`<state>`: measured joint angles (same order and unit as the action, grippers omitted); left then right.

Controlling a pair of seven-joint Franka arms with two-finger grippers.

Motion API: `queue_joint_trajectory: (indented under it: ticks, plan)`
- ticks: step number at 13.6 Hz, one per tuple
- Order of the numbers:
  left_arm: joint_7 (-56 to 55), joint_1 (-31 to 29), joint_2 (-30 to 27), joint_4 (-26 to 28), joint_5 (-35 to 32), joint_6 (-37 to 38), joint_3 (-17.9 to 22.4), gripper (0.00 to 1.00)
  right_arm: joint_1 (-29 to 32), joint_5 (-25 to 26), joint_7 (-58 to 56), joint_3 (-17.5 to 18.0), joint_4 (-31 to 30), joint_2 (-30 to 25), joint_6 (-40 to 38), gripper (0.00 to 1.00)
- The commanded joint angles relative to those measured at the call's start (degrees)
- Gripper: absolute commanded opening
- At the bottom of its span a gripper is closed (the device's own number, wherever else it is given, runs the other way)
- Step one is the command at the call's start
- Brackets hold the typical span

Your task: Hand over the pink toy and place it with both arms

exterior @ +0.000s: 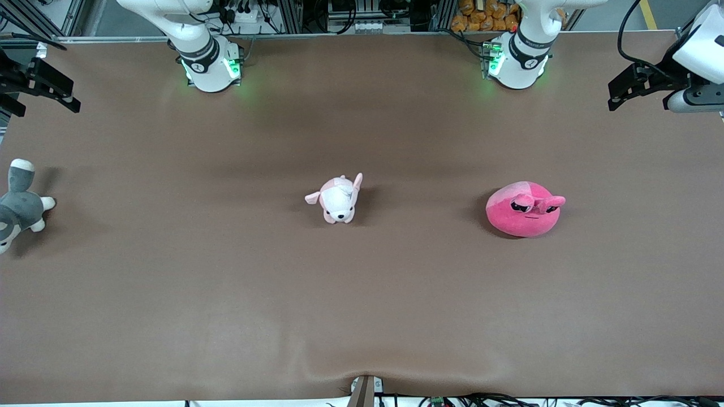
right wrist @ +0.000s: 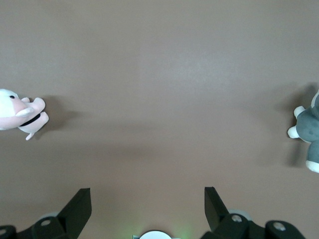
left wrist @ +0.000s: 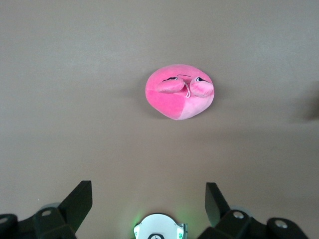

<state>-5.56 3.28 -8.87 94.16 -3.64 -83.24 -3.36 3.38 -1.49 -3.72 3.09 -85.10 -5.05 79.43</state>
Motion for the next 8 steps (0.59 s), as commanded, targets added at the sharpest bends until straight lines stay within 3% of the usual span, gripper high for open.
queue_joint_trajectory:
  ticks: [1, 8]
  plan:
    - [1.08, 0.32, 0.43, -1.44, -0.14, 1.33, 0.02, 1.0, 0.49, -1.06, 1.0, -0.01, 0.81, 0.91, 1.85, 1.0]
    - [0.29, 0.32, 4.12, -5.57, -0.76, 2.46, 0.11, 1.0, 0.84, -1.06, 0.91, -0.01, 0.9, 1.0, 1.78, 1.0]
